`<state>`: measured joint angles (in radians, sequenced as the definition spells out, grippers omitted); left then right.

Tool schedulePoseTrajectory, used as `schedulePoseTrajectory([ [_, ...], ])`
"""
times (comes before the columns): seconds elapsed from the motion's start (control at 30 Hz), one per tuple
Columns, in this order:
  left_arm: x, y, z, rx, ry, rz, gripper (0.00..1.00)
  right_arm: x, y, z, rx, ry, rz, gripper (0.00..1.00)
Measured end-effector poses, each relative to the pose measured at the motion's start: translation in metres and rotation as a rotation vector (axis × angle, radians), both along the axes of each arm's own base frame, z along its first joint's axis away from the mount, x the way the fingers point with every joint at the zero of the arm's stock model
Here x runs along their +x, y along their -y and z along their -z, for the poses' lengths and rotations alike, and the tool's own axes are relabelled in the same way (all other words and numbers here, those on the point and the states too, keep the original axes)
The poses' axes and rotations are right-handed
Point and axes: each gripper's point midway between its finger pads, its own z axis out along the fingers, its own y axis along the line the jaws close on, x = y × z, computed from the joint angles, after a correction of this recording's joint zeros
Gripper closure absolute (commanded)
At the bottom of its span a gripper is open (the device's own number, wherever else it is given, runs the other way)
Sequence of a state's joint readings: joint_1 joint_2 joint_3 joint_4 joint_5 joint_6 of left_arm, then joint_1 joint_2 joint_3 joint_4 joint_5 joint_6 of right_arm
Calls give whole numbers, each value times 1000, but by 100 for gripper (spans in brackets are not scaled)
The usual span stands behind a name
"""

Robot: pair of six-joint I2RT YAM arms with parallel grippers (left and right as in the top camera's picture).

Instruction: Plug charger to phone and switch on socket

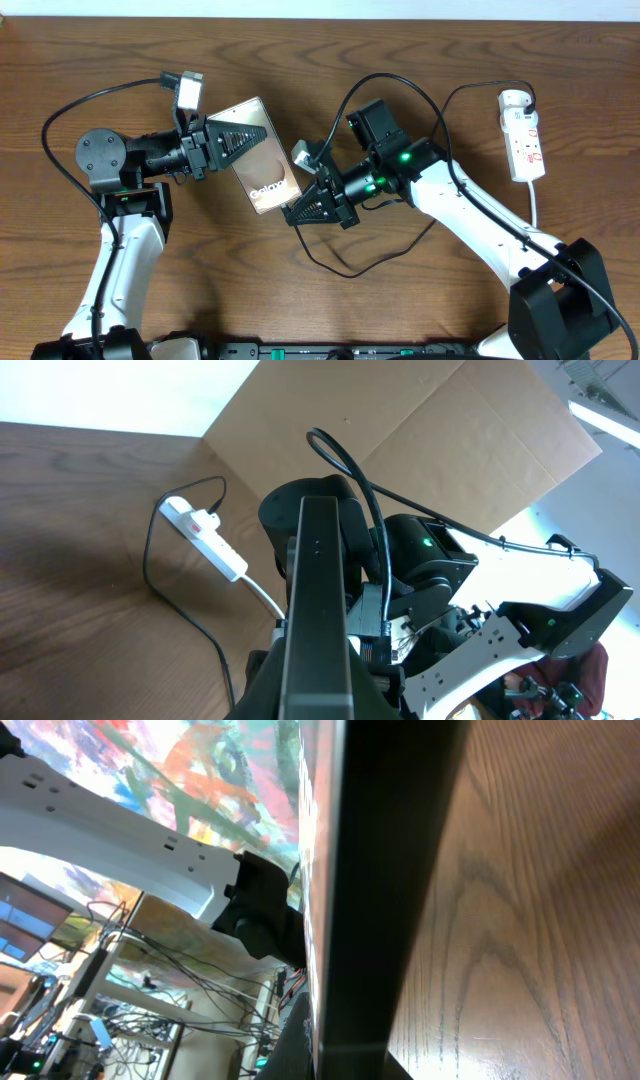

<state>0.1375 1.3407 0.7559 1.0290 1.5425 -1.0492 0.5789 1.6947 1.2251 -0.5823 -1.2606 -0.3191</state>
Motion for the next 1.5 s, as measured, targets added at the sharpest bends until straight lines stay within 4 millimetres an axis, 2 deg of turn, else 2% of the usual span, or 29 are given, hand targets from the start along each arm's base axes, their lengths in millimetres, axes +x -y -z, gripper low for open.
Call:
schedulePoseTrajectory([
  [1.5, 3, 6, -3, -12, 10, -14, 93, 3, -1, -3, 31, 32, -4, 99],
])
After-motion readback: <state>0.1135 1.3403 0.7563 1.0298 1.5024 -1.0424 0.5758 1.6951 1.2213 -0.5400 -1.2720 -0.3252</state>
